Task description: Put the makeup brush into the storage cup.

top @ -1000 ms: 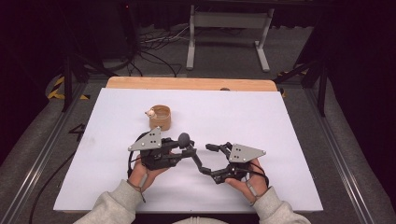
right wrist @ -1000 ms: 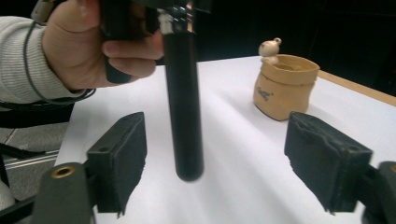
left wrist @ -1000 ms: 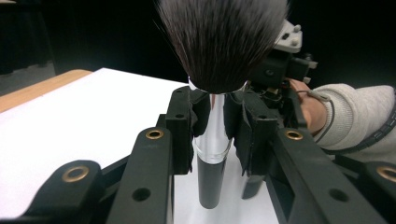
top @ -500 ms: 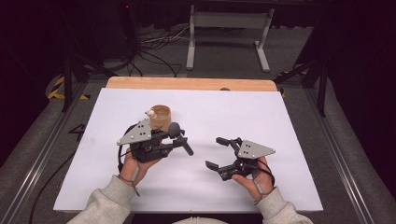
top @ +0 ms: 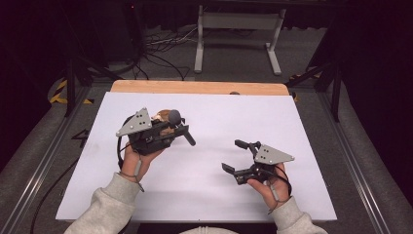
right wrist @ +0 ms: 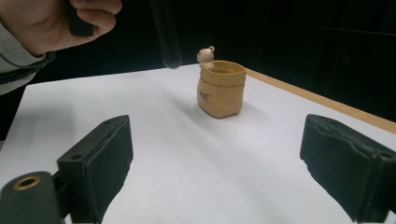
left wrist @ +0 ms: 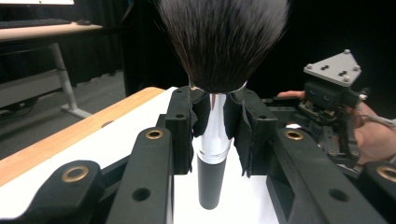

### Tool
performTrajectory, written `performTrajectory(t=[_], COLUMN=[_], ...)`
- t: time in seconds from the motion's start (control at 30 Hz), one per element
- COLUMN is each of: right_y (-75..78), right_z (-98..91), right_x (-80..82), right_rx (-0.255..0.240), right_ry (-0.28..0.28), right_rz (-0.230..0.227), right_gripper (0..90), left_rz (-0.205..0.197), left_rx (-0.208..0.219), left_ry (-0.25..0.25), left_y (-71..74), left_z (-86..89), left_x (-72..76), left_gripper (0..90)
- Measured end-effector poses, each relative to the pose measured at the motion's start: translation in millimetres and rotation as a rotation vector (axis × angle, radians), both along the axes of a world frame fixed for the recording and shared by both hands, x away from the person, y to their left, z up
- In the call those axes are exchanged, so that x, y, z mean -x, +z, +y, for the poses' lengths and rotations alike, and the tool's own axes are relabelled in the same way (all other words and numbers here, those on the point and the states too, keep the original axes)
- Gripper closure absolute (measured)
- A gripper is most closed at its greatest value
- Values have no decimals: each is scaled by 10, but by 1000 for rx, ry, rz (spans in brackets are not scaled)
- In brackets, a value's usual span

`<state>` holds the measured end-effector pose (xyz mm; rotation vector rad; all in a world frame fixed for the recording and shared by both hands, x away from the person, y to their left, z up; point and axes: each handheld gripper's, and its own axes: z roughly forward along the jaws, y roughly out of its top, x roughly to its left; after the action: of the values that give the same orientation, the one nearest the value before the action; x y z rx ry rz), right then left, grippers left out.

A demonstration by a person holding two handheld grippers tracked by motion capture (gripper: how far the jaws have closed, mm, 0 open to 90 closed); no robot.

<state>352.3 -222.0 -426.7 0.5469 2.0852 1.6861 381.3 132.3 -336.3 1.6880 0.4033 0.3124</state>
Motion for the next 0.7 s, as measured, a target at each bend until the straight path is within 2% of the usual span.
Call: performTrajectory(t=[0.13, 0.33, 0.4, 0.47, 0.5, 0.53, 0.7], right_y=[0, -16, -11, -3, -3, -4, -20], right_z=[-21, -35, -37, -43, -44, -46, -38], right_x=[-5, 4, 16, 23, 26, 26, 5], right_rx=[6, -23, -37, -8, -7, -10, -23], right_ry=[-19, -20, -25, -50, -58, -57, -35], right_rz=[9, 49, 75, 57, 66, 79, 59], right_gripper=[91, 98, 99, 94, 94, 94, 60], left_rz=[5, 23, 24, 20, 24, 21, 29], left_rx=[-6, -7, -9, -7, -5, -7, -14], left_ry=[32, 79, 93, 107, 115, 121, 165], left_y=[28, 35, 40, 43, 45, 47, 54], left_z=[29, 83, 100, 118, 126, 131, 178], left_x=[-65, -158, -180, -207, -217, -227, -288], left_gripper=[698, 698, 698, 698, 698, 698, 698])
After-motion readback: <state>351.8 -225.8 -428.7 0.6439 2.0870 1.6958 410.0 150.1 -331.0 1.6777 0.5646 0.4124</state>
